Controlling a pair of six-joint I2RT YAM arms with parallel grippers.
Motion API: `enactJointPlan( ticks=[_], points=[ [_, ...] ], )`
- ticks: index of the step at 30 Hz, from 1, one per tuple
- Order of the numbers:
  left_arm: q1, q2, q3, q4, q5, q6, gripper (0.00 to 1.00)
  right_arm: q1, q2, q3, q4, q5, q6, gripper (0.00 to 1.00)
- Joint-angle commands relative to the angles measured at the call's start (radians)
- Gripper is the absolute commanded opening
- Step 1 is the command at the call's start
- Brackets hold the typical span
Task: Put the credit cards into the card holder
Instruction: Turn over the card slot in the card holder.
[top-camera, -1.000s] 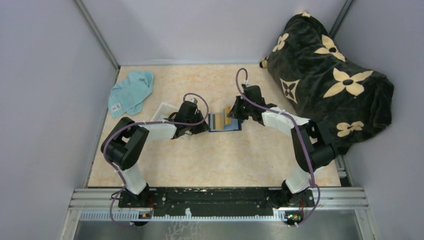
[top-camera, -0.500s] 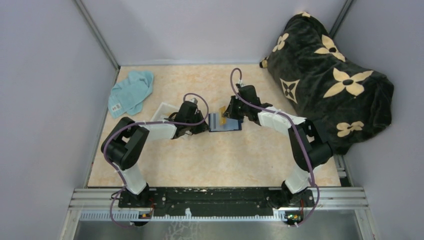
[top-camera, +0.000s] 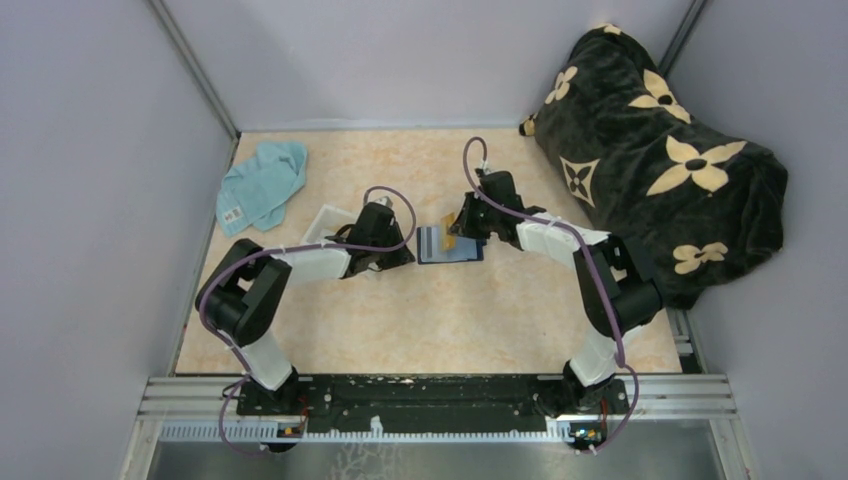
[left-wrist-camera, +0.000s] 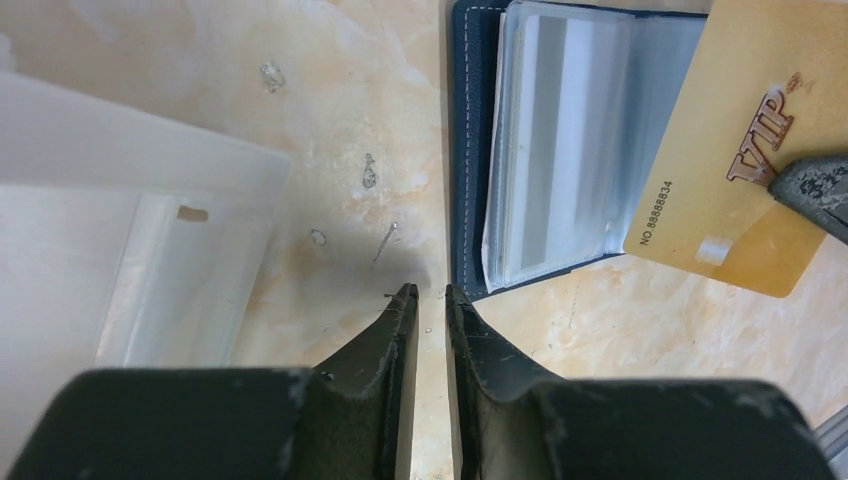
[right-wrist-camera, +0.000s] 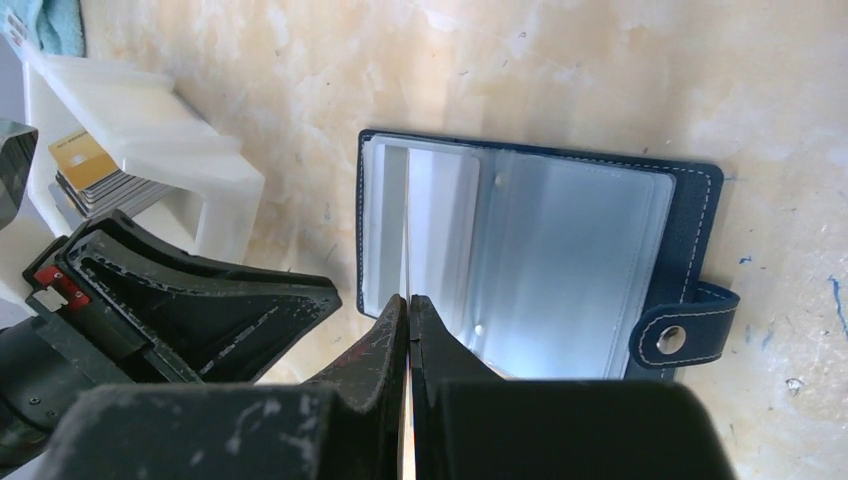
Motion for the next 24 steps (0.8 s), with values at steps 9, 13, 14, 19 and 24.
enactJointPlan(
  ticks=[9,13,14,19,24],
  points=[
    [-0.005,0.022,0.098,-0.076,-0.060,0.079,0.22,-0.060,0.014,-0.048,0.092,-0.075,-0.025,0.00],
    [-0.005,0.057,0.137,-0.110,-0.073,0.093,0.22,-0.072,0.033,-0.057,0.109,-0.105,-0.031,0.00],
    [-0.005,0.062,0.142,-0.114,-0.076,0.096,0.22,-0.073,0.037,-0.060,0.115,-0.110,-0.031,0.00],
    [-0.005,0.088,0.153,-0.124,-0.088,0.102,0.22,-0.082,0.061,-0.063,0.135,-0.133,-0.032,0.00],
    [-0.006,0.111,0.166,-0.131,-0.092,0.107,0.22,-0.097,0.074,-0.071,0.155,-0.152,-0.027,0.00]
  ],
)
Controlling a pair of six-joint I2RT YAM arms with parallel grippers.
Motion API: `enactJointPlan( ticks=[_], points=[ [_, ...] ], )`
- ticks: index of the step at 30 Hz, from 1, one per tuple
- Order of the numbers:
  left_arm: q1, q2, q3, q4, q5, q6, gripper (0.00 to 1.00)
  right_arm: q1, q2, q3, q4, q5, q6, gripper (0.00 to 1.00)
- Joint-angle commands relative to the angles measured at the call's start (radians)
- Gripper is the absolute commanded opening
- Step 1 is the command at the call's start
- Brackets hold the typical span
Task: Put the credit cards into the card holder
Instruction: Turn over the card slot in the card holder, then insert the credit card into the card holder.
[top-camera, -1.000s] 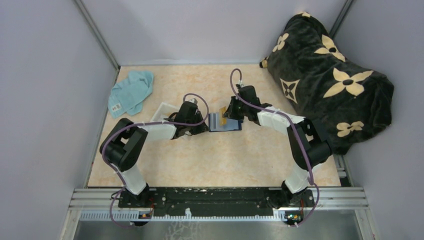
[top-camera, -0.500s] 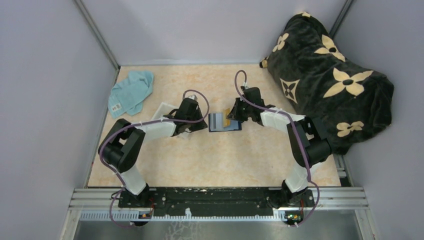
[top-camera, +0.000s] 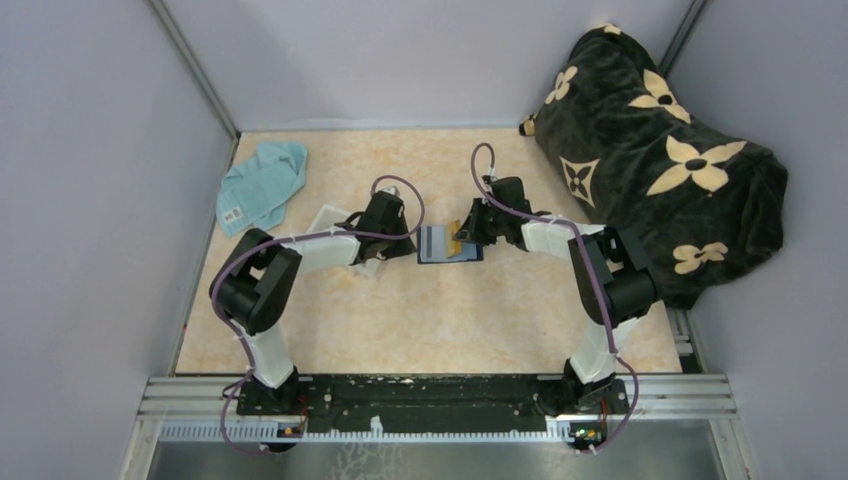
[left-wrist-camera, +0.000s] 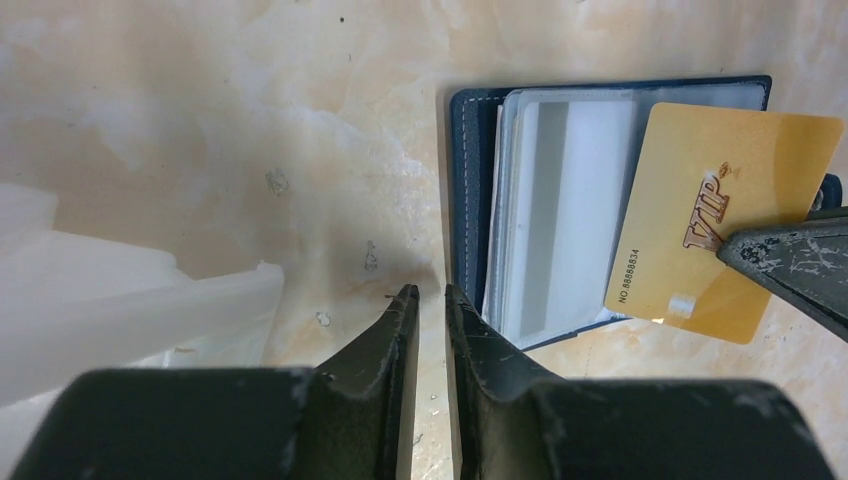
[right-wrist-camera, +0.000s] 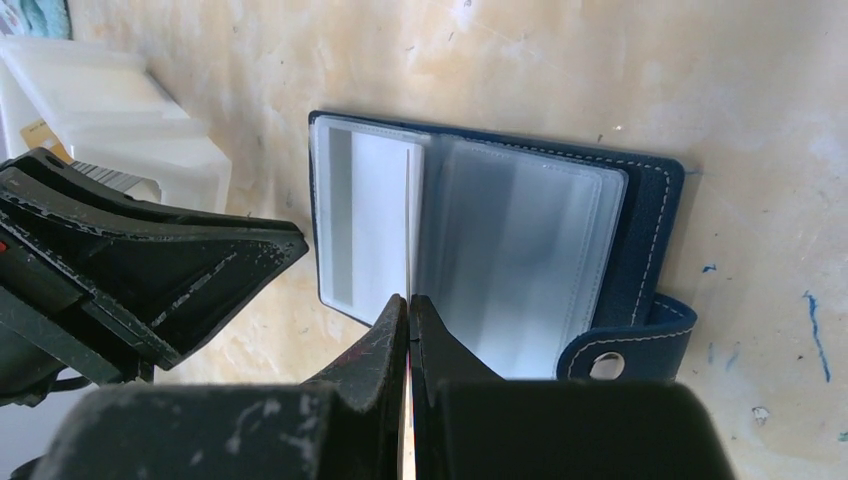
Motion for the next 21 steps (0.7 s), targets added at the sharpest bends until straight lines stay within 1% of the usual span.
enactJointPlan(
  ticks=[1,21],
  points=[
    [-0.006,0.034,0.029,-0.034,-0.017,0.029,0.22,-0.024,0.016,-0.015,0.077,-0.033,-0.010,0.00],
    [-0.028,0.075,0.063,-0.065,-0.037,0.039,0.21,-0.060,0.062,-0.043,0.127,-0.115,0.010,0.00]
  ],
)
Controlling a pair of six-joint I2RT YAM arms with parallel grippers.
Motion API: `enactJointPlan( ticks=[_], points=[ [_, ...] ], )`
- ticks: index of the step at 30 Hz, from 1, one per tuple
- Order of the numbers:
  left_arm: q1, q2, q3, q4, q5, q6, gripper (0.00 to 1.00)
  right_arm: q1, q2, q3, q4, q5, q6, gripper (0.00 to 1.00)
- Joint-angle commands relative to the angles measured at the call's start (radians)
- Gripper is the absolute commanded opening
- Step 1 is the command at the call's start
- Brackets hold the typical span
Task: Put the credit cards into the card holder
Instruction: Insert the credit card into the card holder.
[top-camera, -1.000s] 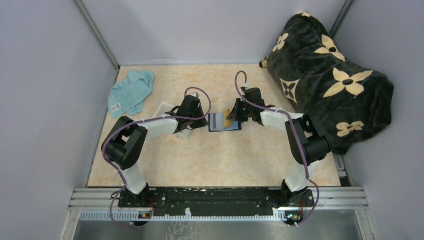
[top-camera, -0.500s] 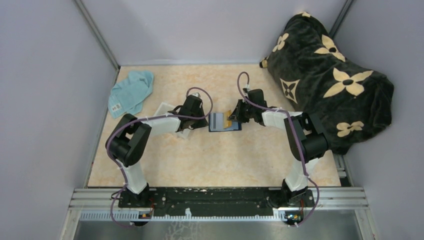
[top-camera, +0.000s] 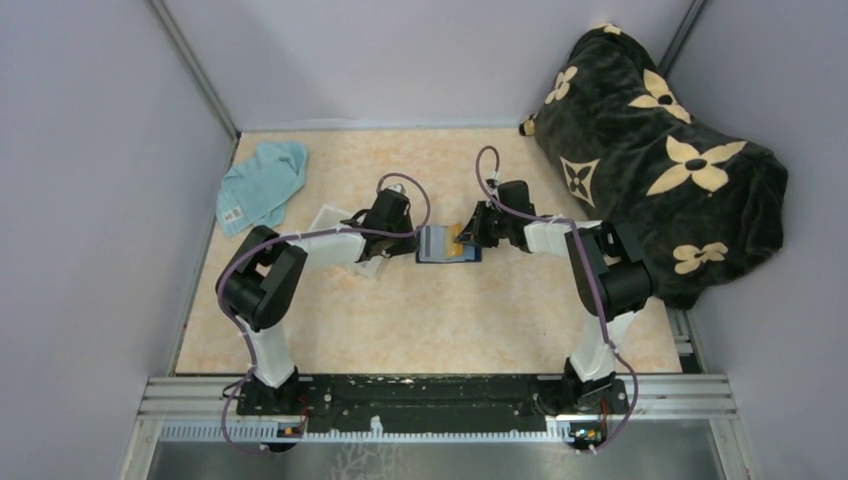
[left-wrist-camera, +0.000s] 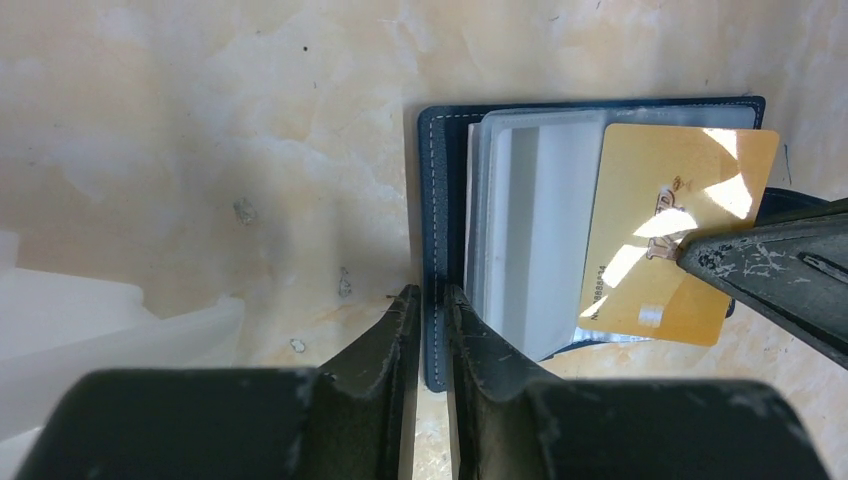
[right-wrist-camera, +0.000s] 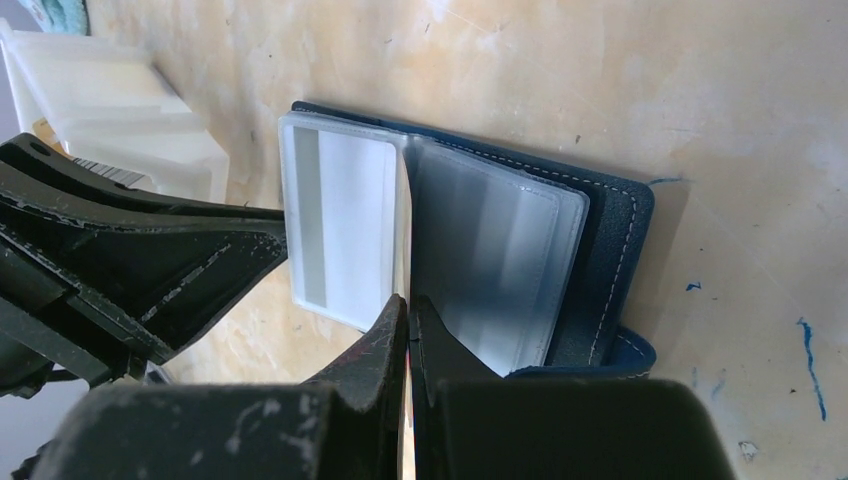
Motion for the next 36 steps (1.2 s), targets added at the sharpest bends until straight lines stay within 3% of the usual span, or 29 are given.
enactJointPlan(
  ticks=[1,36],
  points=[
    [-0.012,0.040,0.016,-0.060,-0.020,0.025,0.21,-0.020,0.019,-0.013,0.042,-0.036,0.000,0.00],
    [-0.031,0.149,0.043,-0.188,-0.051,0.051,0.16,-0.045,0.116,-0.012,0.062,-0.116,0.033,0.00]
  ],
)
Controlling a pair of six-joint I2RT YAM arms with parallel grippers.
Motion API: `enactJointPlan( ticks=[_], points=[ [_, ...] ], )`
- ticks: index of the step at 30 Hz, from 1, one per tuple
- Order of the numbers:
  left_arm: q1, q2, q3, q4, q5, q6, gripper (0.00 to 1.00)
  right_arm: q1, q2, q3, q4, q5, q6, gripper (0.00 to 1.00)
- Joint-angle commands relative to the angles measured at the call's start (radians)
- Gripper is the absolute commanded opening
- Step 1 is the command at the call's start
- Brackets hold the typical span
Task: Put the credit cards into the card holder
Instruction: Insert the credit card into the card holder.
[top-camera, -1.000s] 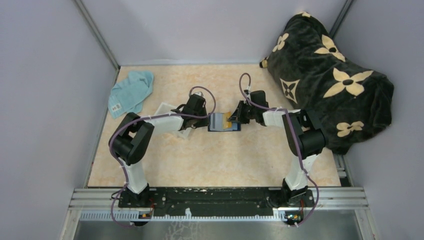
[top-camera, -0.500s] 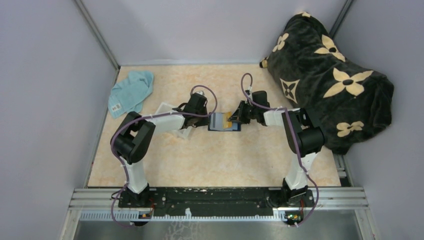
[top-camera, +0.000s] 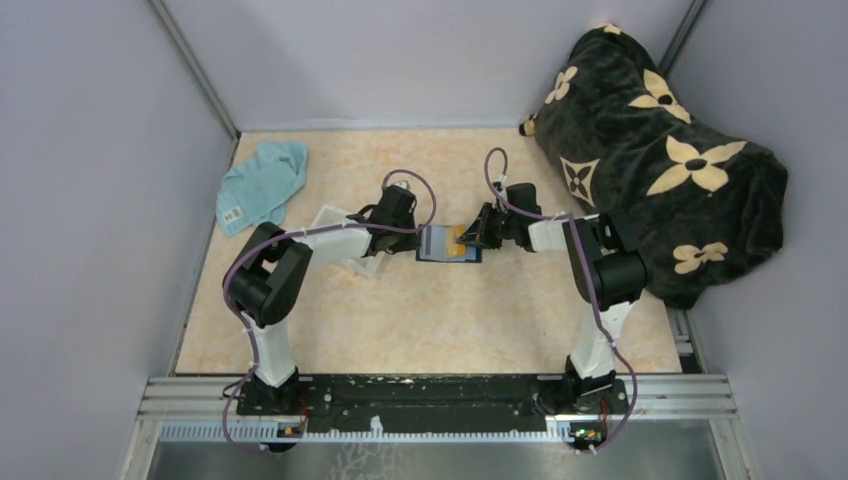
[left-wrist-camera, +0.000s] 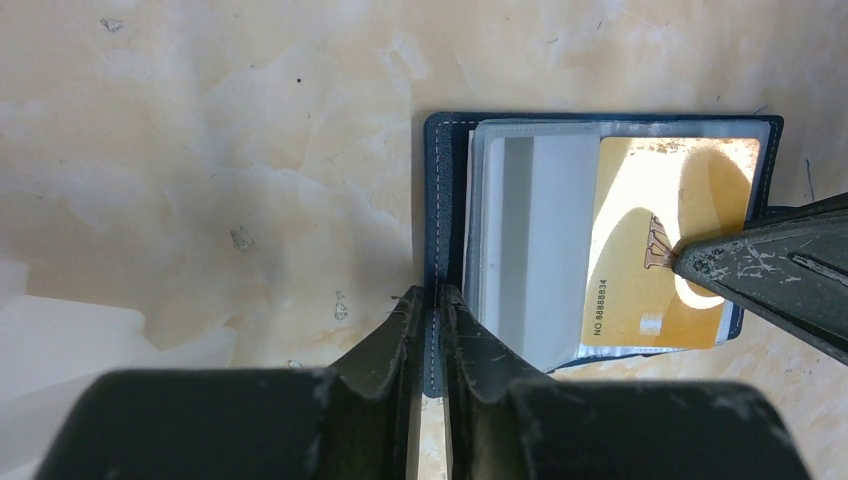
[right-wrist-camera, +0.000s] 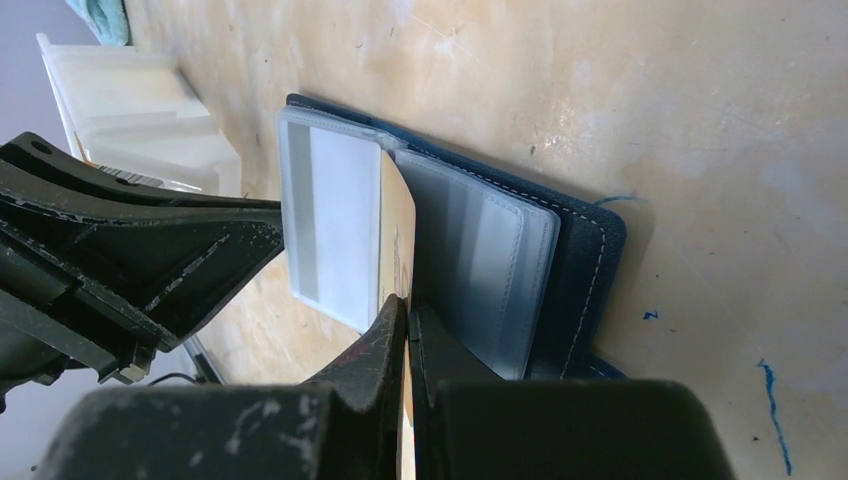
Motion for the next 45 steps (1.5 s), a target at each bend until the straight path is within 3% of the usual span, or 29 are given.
enactJointPlan(
  ticks=[1,19,32,45],
  points=[
    [-0.016,0.102,-0.033,-0.127,-0.012,0.025,0.16,0.009,0.042,0.003,-0.024,0.014,-0.017,0.00],
    [-0.045,0.144,-0.023,-0.145,-0.023,0.018,0.12,0.028,0.046,0.006,-0.039,0.032,-0.013,0.00],
    [-0.047,0.138,-0.035,-0.157,-0.046,0.006,0.11,0.029,-0.106,-0.067,0.051,0.081,0.051,0.00],
    [-0.047,0.139,-0.036,-0.159,-0.048,0.003,0.11,0.028,-0.116,-0.070,0.066,0.074,0.073,0.00]
  ],
)
